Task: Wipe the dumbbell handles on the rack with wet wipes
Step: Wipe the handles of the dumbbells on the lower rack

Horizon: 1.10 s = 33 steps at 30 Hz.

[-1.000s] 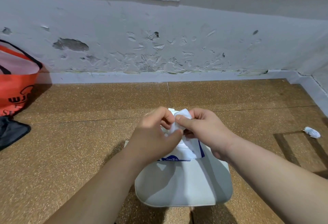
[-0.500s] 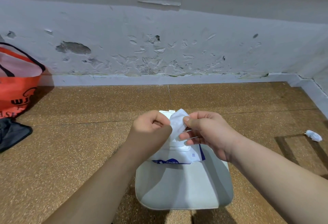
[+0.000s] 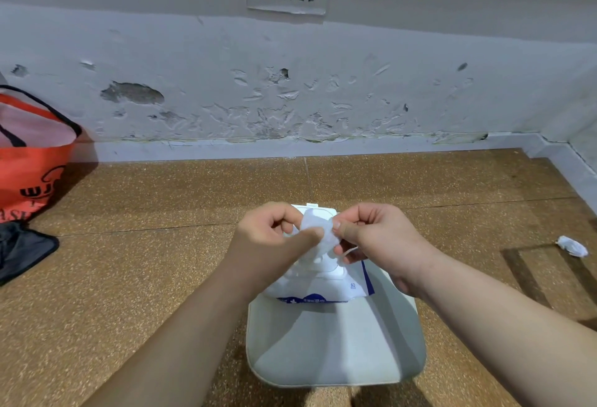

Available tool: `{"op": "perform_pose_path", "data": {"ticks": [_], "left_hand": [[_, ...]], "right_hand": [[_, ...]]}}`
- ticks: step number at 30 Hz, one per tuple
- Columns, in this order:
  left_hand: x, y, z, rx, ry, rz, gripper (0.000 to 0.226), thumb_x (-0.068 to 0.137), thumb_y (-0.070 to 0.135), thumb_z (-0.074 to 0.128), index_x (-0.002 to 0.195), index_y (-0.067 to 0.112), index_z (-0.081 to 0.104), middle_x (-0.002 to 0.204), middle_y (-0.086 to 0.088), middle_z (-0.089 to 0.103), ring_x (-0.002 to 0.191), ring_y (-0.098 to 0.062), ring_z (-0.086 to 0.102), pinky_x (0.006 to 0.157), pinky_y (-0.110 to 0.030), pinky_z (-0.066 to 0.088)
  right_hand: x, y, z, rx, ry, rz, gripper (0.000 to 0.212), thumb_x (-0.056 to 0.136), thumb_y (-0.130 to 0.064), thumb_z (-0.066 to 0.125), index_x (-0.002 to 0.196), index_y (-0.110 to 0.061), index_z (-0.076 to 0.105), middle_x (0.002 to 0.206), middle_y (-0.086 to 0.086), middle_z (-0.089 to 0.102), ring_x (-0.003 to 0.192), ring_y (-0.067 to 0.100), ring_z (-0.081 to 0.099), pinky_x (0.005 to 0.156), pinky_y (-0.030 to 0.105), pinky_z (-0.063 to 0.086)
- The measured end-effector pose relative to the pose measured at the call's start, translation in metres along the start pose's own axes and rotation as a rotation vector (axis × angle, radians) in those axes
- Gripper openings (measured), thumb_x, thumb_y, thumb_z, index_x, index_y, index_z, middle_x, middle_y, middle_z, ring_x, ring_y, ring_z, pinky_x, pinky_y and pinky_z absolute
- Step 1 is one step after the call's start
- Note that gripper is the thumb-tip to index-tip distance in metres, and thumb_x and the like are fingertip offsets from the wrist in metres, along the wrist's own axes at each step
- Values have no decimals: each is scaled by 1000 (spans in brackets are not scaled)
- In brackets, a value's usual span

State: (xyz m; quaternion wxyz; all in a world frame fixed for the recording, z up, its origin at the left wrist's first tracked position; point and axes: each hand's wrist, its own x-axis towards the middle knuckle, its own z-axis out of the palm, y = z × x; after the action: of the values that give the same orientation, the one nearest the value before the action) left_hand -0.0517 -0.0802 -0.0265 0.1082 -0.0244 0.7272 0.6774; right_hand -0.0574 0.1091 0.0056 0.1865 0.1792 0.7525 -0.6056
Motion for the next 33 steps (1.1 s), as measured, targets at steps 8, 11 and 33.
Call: {"op": "perform_pose_path", "data": {"ticks": [8,11,33], "left_hand": [[1,1,-5,-118,-27,4,31,80,6,79,71,13,50,62,1,51,56,-19,41,53,-29,39],[4,-2,-9,-133,9,-17,30,78,6,83,90,6,56,73,-9,50,67,-22,42,60,-34,42],[1,7,-10,-212,111,90,6,100,6,65,102,9,70,75,-13,62,68,-21,55,66,-33,49]], "right_hand": [[5,1,1,107,50,112,11,105,-10,56,99,-8,65,89,15,71,78,27,69,81,47,63],[5,-2,5,110,74,114,10,105,-11,56,99,-9,64,86,13,70,75,29,69,80,49,63],[-1,1,1,130,-219,116,18,100,-3,62,110,-5,76,100,14,77,99,28,71,99,41,56]]}}
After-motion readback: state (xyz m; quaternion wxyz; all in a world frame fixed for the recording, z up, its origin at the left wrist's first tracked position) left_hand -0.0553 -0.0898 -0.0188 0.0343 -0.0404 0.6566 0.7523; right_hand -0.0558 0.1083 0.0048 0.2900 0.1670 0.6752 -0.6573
